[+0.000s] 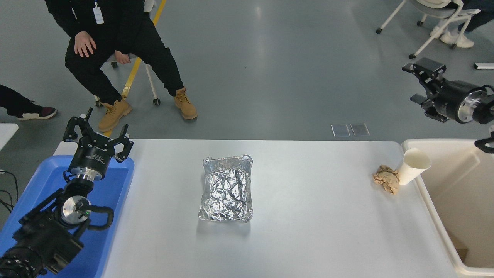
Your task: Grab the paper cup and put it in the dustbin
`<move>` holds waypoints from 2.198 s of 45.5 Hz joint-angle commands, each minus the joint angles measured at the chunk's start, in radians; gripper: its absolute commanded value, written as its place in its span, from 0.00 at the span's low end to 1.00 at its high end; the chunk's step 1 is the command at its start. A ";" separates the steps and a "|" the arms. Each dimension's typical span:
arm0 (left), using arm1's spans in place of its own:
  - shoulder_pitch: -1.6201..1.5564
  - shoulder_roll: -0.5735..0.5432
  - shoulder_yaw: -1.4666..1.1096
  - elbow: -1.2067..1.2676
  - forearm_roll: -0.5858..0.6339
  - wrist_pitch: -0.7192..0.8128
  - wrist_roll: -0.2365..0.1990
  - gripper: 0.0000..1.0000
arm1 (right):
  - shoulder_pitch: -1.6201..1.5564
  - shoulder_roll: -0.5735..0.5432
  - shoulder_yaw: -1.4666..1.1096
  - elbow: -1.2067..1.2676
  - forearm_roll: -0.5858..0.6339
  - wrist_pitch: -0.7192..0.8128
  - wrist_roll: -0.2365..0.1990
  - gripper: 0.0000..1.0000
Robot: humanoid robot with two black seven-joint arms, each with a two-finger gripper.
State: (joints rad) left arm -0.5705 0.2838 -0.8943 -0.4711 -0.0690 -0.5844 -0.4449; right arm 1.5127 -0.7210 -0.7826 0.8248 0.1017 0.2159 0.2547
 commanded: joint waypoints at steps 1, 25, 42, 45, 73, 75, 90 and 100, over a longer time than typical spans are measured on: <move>0.000 0.000 0.000 0.000 0.000 0.000 0.000 0.99 | 0.185 0.020 -0.338 0.005 0.018 0.077 -0.091 1.00; 0.000 0.000 0.000 0.000 0.000 0.000 0.000 0.99 | 0.500 0.041 -0.563 0.085 -0.005 0.500 -0.088 1.00; 0.000 0.000 0.000 -0.001 0.000 0.000 0.000 0.99 | 0.593 0.098 -0.570 0.088 -0.023 0.557 -0.088 1.00; 0.000 0.000 0.000 0.000 0.000 0.000 0.000 0.99 | 0.626 0.110 -0.599 0.112 -0.034 0.570 -0.088 1.00; 0.000 0.000 0.000 0.000 0.000 0.000 0.000 0.99 | 0.920 0.215 -0.678 0.548 -0.039 0.570 -0.089 1.00; 0.000 0.000 0.000 0.000 0.000 0.000 0.000 0.99 | 0.916 0.216 -0.678 0.547 -0.039 0.570 -0.089 1.00; 0.001 0.000 0.000 0.000 0.000 0.000 0.000 0.99 | 0.749 0.199 -0.689 0.475 -0.043 0.567 -0.089 1.00; 0.001 0.000 0.000 0.000 0.000 0.000 0.000 0.99 | 0.566 0.189 -0.696 0.375 -0.045 0.399 -0.092 1.00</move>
State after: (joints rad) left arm -0.5694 0.2837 -0.8943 -0.4712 -0.0690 -0.5845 -0.4449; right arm 2.2392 -0.5236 -1.4690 1.2752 0.0590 0.7256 0.1648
